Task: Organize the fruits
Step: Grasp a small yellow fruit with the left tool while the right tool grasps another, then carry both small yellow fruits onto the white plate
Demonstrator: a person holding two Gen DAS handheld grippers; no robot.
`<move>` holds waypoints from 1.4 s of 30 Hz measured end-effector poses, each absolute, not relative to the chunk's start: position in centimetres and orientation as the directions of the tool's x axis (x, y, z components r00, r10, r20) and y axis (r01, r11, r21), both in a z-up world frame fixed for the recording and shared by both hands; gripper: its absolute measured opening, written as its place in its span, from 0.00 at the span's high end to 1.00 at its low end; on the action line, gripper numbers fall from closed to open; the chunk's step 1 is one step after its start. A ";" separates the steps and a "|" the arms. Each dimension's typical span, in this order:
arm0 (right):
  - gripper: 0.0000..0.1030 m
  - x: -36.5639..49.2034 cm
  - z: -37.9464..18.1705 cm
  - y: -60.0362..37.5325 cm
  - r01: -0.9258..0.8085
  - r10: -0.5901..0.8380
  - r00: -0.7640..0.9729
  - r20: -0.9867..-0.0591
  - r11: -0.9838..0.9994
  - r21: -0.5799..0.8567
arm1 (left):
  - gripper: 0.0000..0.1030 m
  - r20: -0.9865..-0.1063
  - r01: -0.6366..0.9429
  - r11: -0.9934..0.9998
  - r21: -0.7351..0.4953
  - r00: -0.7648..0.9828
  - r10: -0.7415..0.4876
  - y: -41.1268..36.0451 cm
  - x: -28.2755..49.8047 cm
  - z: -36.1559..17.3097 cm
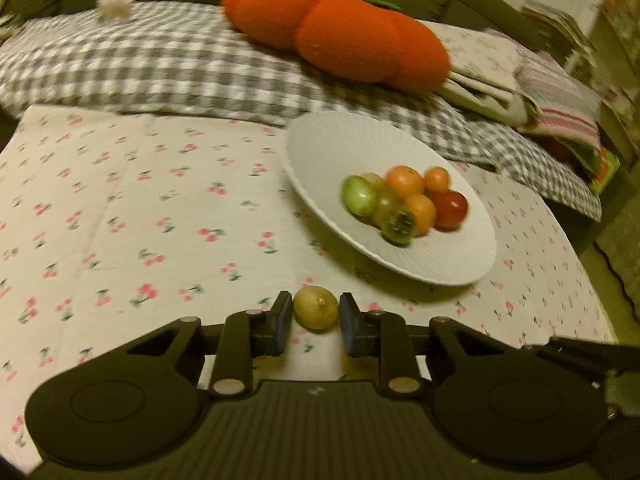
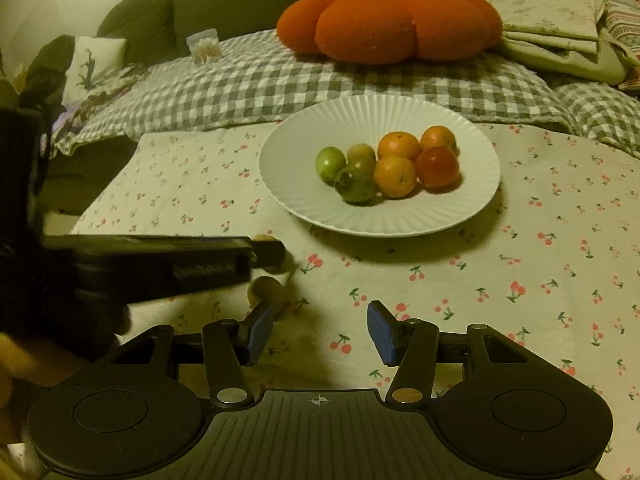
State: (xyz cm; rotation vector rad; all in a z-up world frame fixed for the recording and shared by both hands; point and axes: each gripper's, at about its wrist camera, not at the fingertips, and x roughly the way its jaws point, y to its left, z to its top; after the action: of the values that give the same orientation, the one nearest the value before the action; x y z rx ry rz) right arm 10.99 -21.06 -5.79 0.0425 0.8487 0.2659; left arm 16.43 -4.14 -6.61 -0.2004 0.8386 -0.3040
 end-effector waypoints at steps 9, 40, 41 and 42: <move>0.50 12.0 -6.8 -18.1 -0.311 0.324 0.607 -0.726 0.937 0.158 | 0.77 -0.727 0.076 0.955 -0.286 0.633 -0.268 -1.7 16.4 -5.8; 0.77 12.2 -5.0 -18.2 -0.266 0.299 0.646 -0.702 0.951 0.160 | 0.77 -0.712 0.070 0.963 -0.261 0.659 -0.241 -1.7 15.7 -3.9; 0.77 12.0 -4.8 -18.4 -0.262 0.297 0.649 -0.700 0.952 0.160 | 0.77 -0.709 0.074 0.963 -0.258 0.663 -0.241 -1.8 15.7 -3.7; 0.77 11.9 -4.5 -18.6 -0.258 0.296 0.652 -0.698 0.952 0.163 | 0.77 -0.705 0.078 0.964 -0.253 0.668 -0.239 -1.8 15.6 -3.5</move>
State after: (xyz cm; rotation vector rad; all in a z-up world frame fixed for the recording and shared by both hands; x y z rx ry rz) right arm 11.93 -18.59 -4.52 0.0502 0.8011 0.3145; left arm 15.60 -1.84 -3.53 -0.2086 0.8217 -0.1801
